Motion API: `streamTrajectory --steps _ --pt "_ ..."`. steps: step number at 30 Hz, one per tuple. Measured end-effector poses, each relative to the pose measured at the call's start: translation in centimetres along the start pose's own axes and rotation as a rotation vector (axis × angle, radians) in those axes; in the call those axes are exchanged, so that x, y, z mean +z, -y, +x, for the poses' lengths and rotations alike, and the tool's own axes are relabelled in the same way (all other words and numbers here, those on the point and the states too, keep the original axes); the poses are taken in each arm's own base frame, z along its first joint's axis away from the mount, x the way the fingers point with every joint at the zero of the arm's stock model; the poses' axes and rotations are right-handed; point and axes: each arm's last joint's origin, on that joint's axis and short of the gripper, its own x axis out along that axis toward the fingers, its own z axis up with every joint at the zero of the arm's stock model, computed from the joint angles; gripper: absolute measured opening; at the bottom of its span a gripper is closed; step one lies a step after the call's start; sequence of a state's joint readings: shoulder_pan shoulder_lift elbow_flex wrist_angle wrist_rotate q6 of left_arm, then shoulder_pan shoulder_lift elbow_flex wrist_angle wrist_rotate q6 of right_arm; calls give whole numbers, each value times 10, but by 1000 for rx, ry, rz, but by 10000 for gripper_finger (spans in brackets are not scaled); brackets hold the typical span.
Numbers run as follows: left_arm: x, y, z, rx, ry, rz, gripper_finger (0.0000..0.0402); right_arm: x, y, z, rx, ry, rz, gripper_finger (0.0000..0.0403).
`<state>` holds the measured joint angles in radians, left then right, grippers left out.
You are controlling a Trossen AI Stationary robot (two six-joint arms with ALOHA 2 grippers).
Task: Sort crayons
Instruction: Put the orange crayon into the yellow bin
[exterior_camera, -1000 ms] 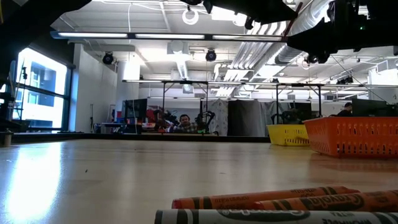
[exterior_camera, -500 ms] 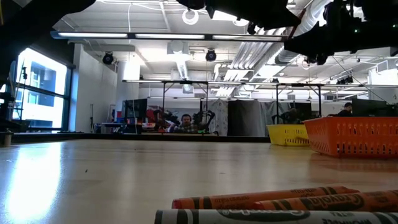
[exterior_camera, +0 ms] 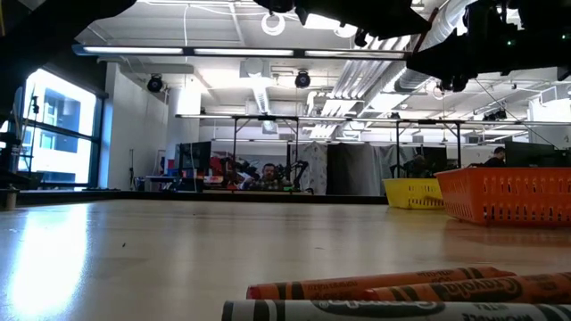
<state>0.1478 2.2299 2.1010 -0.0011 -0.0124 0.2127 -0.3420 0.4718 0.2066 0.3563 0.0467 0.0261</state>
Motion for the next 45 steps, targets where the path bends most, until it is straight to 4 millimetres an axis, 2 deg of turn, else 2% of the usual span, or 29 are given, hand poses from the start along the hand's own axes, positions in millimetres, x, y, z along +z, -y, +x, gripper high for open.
streamTrajectory --steps 25,27,32,40,45 --pt "-6 5 2 -16 -37 -16 0 7 0 0 -11 75 4 70" --pt "-6 6 2 -15 -37 -16 0 7 1 0 -23 74 5 62" --pt "-6 6 2 -9 -37 -16 0 7 1 0 -43 75 6 11" --pt "-6 6 2 -9 -40 -36 2 7 1 0 -49 75 49 5" --pt "-7 7 2 -16 -59 -42 28 6 1 0 -57 67 50 3"
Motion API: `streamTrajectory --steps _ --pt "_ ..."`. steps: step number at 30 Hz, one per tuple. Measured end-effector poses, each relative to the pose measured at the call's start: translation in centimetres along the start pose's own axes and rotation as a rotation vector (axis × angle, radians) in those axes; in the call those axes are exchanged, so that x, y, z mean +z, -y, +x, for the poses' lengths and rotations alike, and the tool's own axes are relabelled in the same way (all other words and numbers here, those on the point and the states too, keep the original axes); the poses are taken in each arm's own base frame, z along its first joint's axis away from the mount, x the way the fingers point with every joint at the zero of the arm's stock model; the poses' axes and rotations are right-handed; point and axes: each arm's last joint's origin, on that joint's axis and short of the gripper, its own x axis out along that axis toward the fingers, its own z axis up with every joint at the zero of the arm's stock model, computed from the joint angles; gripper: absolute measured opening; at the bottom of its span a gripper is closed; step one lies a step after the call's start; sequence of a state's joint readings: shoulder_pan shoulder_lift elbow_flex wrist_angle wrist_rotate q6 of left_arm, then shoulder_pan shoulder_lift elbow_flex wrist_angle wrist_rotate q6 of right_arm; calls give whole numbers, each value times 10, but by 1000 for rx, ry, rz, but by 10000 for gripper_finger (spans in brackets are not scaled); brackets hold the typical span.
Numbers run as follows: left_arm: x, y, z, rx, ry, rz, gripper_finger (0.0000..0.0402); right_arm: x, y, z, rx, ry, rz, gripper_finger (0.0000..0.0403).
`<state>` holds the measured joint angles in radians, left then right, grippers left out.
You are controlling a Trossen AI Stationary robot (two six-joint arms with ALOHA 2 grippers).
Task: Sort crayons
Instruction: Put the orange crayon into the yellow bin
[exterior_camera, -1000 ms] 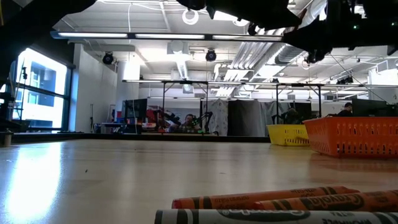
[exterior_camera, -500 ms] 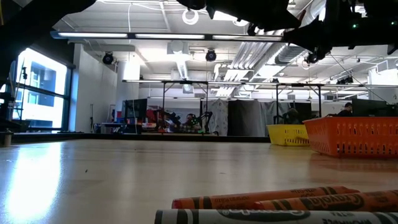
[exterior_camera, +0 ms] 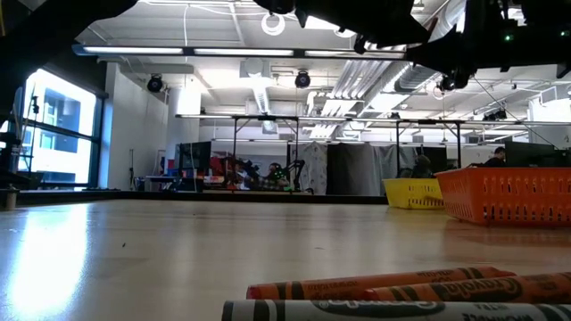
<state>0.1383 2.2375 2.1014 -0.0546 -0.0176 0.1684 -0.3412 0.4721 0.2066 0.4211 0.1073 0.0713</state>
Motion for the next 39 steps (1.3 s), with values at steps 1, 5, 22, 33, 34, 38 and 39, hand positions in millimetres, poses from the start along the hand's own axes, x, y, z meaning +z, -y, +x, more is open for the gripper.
streamTrajectory --steps 1,5,22,33,34,38,39 --pt "0 0 0 -3 -4 0 36 0 0 0 -3 -2 0 3" --pt "-1 1 0 -9 -12 0 73 0 0 0 -9 -4 1 3" --pt "-19 15 -3 -19 -224 -10 137 -37 51 5 -529 -319 20 3" --pt "-18 75 -11 -15 -303 102 131 -73 85 26 -540 -626 127 3" --pt "-18 78 -12 2 -319 112 131 -73 87 29 -528 -644 133 3" --pt "-20 91 -16 67 -356 127 131 -68 91 44 -503 -742 126 7" --pt "-19 93 -17 75 -355 131 131 -67 92 47 -503 -771 114 8"
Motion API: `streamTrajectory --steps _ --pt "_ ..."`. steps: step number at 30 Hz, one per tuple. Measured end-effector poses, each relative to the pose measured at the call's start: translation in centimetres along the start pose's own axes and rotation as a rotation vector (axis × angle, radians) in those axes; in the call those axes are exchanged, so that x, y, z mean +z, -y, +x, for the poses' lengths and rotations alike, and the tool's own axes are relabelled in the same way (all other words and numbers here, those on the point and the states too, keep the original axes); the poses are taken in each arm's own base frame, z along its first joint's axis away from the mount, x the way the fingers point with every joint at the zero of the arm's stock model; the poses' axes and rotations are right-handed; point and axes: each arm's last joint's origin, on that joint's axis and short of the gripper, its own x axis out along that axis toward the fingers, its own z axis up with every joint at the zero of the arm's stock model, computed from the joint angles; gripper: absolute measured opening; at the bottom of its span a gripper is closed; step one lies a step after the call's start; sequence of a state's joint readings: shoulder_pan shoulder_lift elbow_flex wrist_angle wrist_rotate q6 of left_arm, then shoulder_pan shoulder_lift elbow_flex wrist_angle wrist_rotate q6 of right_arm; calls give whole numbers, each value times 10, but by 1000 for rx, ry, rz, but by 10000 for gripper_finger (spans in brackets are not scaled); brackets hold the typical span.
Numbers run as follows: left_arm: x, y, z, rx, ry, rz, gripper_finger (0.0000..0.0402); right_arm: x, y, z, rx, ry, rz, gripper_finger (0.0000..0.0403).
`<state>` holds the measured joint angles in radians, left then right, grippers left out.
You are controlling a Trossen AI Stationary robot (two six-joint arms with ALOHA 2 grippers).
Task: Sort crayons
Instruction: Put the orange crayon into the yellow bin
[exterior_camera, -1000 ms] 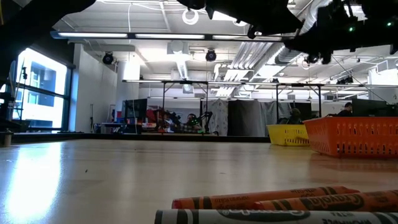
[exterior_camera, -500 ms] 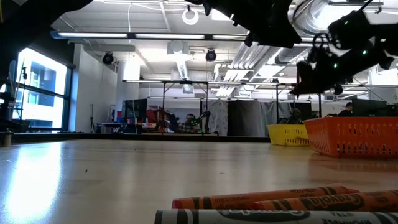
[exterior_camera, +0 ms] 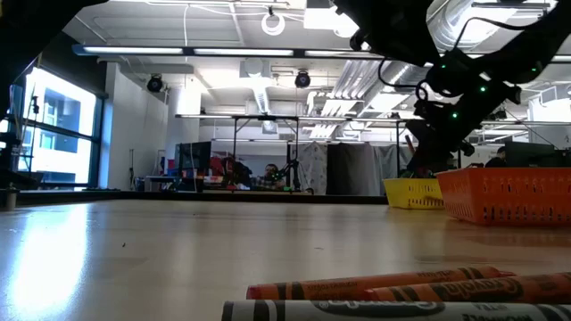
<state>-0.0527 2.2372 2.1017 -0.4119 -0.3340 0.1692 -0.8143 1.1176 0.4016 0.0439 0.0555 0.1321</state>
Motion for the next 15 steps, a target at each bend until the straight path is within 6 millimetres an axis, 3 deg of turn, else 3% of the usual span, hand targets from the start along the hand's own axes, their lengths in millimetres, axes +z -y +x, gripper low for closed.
streamTrajectory --steps 8,15 --pt "3 14 -6 47 3 -1 131 11 -1 14 -54 -194 -78 15" --pt "4 18 -12 94 -17 0 131 7 -1 17 -59 -242 -80 79"
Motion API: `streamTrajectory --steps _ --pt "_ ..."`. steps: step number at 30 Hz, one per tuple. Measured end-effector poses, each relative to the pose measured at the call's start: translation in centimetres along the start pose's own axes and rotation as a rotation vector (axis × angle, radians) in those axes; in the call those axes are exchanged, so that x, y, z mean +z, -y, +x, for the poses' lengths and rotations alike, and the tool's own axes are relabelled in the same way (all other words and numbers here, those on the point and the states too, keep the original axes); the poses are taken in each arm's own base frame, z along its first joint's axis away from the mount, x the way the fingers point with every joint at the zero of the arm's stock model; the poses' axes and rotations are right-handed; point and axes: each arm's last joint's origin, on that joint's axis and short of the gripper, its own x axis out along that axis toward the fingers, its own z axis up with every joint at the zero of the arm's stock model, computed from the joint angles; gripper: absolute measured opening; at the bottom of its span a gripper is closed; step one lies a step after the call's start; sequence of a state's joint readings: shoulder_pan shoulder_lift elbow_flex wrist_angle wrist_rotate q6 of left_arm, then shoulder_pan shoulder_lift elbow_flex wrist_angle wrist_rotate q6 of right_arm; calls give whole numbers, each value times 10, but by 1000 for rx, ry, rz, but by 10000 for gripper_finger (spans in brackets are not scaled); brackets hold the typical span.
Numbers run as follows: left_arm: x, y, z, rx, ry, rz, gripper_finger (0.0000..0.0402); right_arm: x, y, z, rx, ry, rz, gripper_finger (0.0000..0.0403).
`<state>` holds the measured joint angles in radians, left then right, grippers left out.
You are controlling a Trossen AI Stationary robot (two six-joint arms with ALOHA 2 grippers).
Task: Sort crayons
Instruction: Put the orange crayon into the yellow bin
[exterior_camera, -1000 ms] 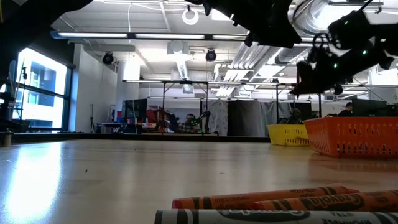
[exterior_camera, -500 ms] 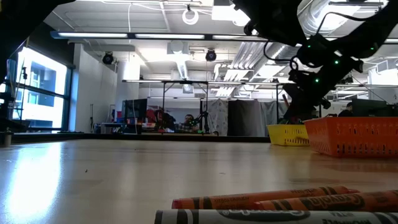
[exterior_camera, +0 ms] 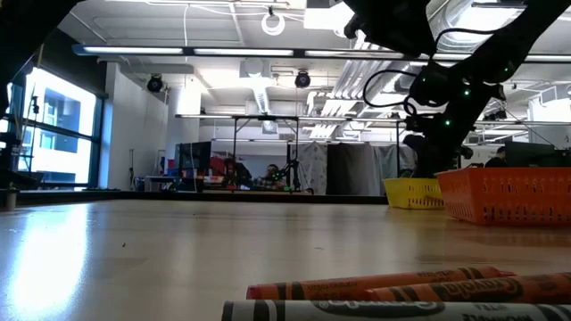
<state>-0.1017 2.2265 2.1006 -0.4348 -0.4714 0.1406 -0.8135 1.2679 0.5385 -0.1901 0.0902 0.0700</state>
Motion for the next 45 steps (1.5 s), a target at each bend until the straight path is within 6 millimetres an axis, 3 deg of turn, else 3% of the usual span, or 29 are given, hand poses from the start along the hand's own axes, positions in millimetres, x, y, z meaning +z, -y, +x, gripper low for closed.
streamTrajectory --steps 6,9,17,24,28,34,38,45 --pt "0 -1 -10 25 -42 -1 131 1 0 -7 6 14 0 107" --pt "-8 0 -19 18 -152 11 131 0 -1 -19 65 26 8 106" --pt "-43 6 -42 -16 -531 -58 131 -4 -22 -78 522 145 -7 82" --pt "-55 62 -60 -251 -593 -133 131 -28 -67 -132 868 163 -138 63" --pt "-72 93 -69 -290 -650 -189 131 -50 -91 -154 947 123 -189 55" --pt "-84 138 -88 -341 -626 -276 131 -86 -132 -175 979 84 -255 52" --pt "-82 163 -101 -388 -561 -380 131 -111 -163 -187 1046 88 -278 52" --pt "-97 201 -116 -380 -587 -485 131 -158 -201 -194 1150 -39 -313 53"
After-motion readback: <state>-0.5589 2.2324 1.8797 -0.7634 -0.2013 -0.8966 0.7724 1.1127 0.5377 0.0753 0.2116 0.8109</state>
